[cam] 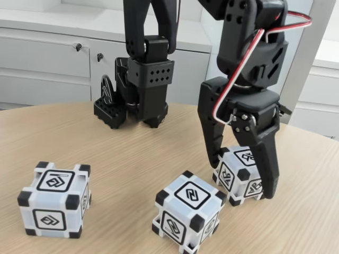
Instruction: Stack cubes from left to right.
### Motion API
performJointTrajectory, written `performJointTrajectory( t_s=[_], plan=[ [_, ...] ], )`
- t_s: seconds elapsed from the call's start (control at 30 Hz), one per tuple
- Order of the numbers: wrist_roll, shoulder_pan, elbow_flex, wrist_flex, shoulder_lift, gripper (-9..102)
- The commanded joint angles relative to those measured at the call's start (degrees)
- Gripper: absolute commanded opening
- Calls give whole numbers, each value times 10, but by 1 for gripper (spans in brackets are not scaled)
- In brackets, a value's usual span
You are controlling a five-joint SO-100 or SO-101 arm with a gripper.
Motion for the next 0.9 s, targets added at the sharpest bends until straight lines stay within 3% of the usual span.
performJointTrajectory(
  t_s=[0.0,0.33,0.7,0.87],
  plan=[
    [32,-2,-11,5,17,30],
    [76,-77,-11,0,51,30],
    [109,-69,-11,-9,40,29],
    [126,-69,-11,-9,40,15]
  ],
)
